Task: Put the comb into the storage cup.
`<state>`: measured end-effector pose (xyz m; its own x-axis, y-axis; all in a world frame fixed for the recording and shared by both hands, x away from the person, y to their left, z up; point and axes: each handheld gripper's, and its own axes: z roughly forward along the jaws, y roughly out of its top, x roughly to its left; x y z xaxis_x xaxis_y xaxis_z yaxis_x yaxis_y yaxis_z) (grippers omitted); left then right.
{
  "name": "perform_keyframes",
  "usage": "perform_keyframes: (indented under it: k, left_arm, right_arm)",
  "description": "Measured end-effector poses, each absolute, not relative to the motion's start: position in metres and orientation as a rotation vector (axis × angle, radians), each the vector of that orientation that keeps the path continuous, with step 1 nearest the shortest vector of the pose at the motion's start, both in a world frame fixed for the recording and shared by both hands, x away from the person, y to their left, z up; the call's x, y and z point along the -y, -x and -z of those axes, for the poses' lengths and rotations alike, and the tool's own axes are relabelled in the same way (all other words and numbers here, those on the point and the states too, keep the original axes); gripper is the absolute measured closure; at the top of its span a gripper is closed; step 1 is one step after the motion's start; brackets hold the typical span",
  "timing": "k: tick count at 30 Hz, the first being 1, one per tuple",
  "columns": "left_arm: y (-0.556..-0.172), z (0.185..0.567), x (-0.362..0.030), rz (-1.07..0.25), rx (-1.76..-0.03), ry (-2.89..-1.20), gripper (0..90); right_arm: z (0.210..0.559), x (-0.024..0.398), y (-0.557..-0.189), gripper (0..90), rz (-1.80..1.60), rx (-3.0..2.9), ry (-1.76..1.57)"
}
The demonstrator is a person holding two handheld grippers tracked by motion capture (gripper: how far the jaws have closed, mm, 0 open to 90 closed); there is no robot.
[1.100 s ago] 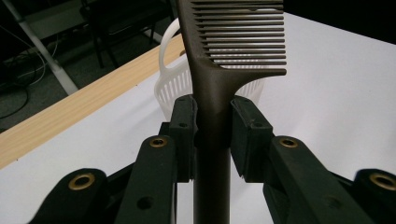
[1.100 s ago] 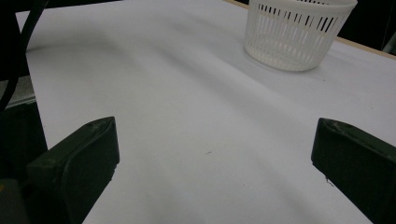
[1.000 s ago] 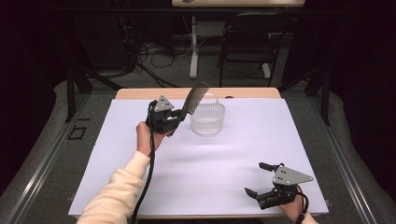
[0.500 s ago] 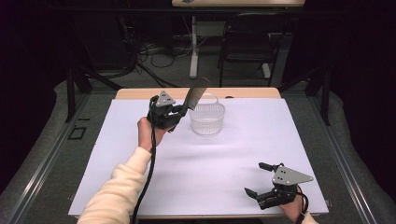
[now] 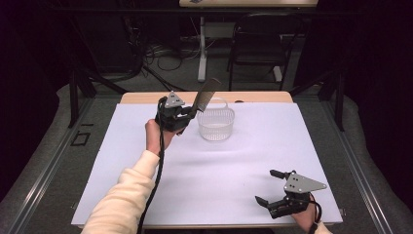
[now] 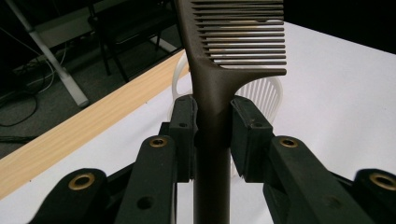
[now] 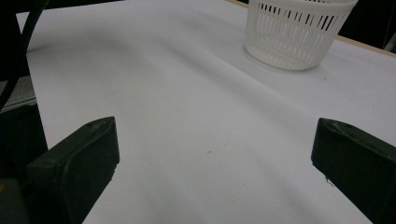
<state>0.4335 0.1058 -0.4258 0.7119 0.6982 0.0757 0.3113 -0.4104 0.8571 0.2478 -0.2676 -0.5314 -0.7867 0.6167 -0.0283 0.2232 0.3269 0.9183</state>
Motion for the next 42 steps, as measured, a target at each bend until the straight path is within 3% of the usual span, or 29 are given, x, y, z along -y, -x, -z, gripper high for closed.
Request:
perform_keyframes:
  k: [42]
  left_arm:
    - [-0.455, 0.420, -0.092, -0.566, -0.766, -1.972, 72.1]
  right_arm:
    - [0.532, 0.268, -0.248, 0.6, -1.448, -2.226, -0.737]
